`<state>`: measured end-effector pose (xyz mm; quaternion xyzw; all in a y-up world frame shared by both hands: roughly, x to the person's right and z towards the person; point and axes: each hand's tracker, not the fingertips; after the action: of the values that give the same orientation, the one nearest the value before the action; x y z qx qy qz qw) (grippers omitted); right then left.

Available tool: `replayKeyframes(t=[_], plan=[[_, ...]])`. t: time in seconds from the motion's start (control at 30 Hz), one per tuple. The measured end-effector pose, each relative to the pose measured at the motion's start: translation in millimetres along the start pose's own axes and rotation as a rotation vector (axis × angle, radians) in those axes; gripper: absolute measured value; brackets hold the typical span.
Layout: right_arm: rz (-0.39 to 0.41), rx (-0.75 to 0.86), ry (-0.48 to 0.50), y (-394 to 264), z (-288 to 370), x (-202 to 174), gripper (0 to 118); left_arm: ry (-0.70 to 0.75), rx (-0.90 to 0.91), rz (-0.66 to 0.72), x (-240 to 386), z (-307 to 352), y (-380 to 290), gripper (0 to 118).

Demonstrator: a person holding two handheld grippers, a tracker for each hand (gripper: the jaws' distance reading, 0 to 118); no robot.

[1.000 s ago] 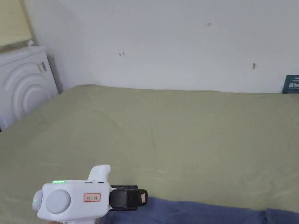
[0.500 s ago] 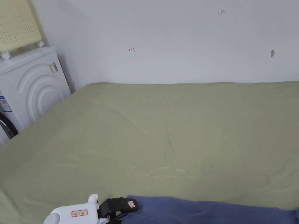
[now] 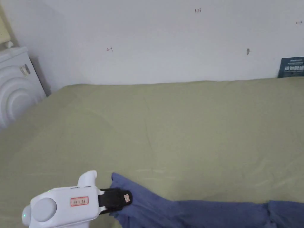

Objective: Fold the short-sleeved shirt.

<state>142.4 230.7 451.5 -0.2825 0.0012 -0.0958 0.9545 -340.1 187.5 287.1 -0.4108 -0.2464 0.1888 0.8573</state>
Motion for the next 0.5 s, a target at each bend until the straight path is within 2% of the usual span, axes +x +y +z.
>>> replayKeyframes(t=[0.1, 0.3, 0.4, 0.5], plan=[[-0.008, 0.013, -0.005, 4, 3, 4, 0, -0.052, -0.012, -0.093, 58, -9, 9, 9], [-0.022, 0.037, -0.020, 4, 13, 19, 0, -0.198, -0.126, -0.087, 126, -88, -19, 9], [-0.025, 0.040, -0.031, 2, 19, 27, 0, -0.189, -0.196, -0.067, 139, -132, -40, 10], [-0.035, 0.039, -0.048, 1, 20, 33, 0, -0.184, -0.283, -0.057, 134, -171, -60, 36]])
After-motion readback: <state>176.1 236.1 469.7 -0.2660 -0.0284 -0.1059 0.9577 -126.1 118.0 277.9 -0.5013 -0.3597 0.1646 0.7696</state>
